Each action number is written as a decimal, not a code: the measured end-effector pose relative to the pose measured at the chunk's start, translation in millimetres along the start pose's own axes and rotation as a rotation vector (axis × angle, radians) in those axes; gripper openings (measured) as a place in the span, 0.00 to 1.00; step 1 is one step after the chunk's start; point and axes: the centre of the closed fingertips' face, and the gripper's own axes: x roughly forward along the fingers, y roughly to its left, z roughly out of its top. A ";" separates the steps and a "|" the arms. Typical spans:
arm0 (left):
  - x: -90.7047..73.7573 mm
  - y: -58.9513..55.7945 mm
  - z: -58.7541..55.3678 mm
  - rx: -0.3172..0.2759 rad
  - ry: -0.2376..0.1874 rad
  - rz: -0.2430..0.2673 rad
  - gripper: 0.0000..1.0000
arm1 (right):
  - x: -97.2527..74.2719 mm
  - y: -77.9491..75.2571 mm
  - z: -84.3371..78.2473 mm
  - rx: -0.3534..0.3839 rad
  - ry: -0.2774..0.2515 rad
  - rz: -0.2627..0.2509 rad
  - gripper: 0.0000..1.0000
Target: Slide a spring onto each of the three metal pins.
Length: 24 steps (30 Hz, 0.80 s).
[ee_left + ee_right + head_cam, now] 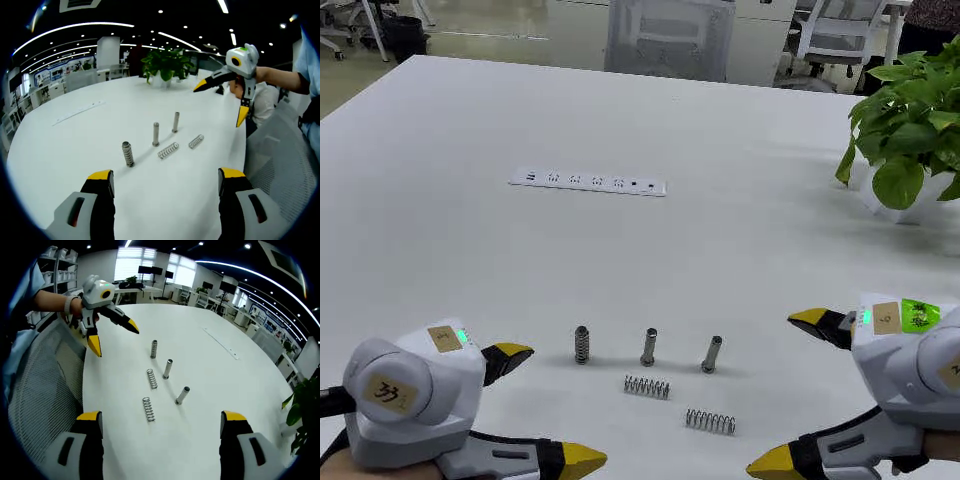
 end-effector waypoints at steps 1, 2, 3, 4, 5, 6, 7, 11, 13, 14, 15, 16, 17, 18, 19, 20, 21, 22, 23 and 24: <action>0.4 -1.2 1.2 0.003 0.001 -0.002 0.87 | -0.7 0.0 -1.1 0.004 -0.001 -0.003 0.99; 1.0 -3.1 2.7 0.008 0.002 -0.006 0.87 | -1.3 -0.1 -1.8 0.011 -0.003 -0.008 0.99; 1.9 -6.1 5.3 0.016 0.002 -0.013 0.87 | -2.2 0.9 -2.5 0.017 -0.008 -0.007 0.99; 2.6 -8.2 6.6 0.022 0.002 -0.020 0.87 | -2.6 2.1 -2.5 0.018 -0.008 -0.010 0.99; 4.1 -11.0 7.7 0.038 0.009 -0.032 0.86 | -3.0 2.5 -3.0 0.023 -0.011 -0.018 0.99; 5.1 -12.3 8.3 0.055 0.015 -0.036 0.85 | -3.4 2.9 -3.9 0.027 -0.013 -0.018 0.99; 7.2 -14.1 9.5 0.076 0.021 -0.046 0.84 | -4.2 3.5 -5.2 0.036 -0.014 -0.020 0.99; 14.0 -19.4 15.0 0.115 0.032 -0.075 0.81 | -6.6 6.0 -7.9 0.052 -0.019 -0.025 0.99; 18.3 -22.6 19.5 0.151 0.037 -0.086 0.79 | -7.1 9.1 -10.9 0.058 -0.020 -0.019 0.99; 20.9 -24.3 21.7 0.158 0.042 -0.094 0.78 | -7.0 10.6 -13.2 0.061 -0.018 -0.016 0.99; 23.1 -24.0 23.2 0.163 0.051 -0.093 0.76 | -7.0 12.4 -15.3 0.060 -0.012 -0.009 0.99; 25.0 -23.6 24.9 0.167 0.054 -0.092 0.74 | -6.9 12.5 -17.7 0.060 -0.008 -0.006 0.98; 26.6 -23.5 26.6 0.171 0.054 -0.093 0.74 | -7.1 12.3 -18.9 0.061 -0.005 -0.007 0.98; 28.3 -23.5 28.7 0.175 0.053 -0.095 0.72 | -7.5 12.3 -18.6 0.061 -0.006 -0.011 0.99; 31.3 -23.0 30.3 0.186 0.060 -0.096 0.70 | -8.4 12.4 -18.1 0.065 -0.011 -0.012 0.98; 33.2 -23.5 30.6 0.199 0.070 -0.101 0.67 | -8.9 12.5 -17.9 0.068 -0.012 -0.013 0.98; 36.4 -25.0 31.2 0.216 0.080 -0.112 0.64 | -9.3 12.0 -18.0 0.070 -0.013 -0.017 0.98; 38.8 -25.7 31.9 0.224 0.085 -0.115 0.62 | -9.5 12.0 -18.2 0.071 -0.013 -0.018 0.98; 41.0 -26.4 31.9 0.235 0.092 -0.120 0.60 | -9.7 12.3 -18.5 0.074 -0.013 -0.019 0.98; 45.1 -26.7 31.7 0.250 0.105 -0.119 0.56 | -9.9 12.7 -19.2 0.078 -0.012 -0.020 0.98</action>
